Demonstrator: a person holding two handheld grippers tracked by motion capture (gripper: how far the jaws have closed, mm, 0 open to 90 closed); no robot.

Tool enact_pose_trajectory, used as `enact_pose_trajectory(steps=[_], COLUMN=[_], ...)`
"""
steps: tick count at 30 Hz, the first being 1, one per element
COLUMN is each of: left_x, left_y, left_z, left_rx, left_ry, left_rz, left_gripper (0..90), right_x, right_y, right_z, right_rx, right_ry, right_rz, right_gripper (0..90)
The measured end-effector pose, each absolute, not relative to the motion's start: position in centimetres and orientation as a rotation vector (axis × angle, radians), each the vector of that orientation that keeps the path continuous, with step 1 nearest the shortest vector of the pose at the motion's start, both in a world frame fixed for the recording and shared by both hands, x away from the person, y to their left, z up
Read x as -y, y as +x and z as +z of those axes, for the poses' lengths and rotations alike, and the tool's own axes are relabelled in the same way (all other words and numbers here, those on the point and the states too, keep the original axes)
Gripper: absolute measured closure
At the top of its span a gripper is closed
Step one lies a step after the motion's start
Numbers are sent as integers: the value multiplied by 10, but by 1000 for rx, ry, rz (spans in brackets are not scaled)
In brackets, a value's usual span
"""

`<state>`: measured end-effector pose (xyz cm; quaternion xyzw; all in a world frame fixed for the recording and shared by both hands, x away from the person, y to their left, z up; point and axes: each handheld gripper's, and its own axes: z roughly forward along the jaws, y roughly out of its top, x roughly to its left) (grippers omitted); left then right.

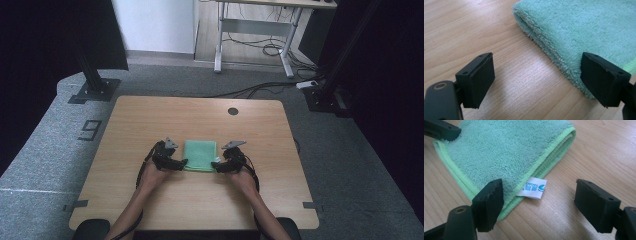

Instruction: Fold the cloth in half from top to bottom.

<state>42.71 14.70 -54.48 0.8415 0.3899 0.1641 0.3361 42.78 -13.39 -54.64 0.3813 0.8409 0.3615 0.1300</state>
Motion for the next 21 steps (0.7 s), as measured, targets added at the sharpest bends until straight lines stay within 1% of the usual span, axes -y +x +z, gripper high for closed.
enact_pose_trajectory(steps=[13, 18, 21], left_x=[-143, -141, -140], left_y=[424, 418, 412], left_z=[-536, -528, -524], left_rx=[-1010, -976, -954], left_ry=[2224, 2221, 2227], left_rz=[452, 413, 400], left_gripper=[142, 138, 108], right_x=[138, 140, 141], right_y=[427, 424, 420], right_z=[-541, -535, -531], right_rx=[-2458, -2478, -2484], right_ry=[1125, 1093, 1081], right_rz=[1097, 1096, 1099], right_gripper=[213, 165, 142])
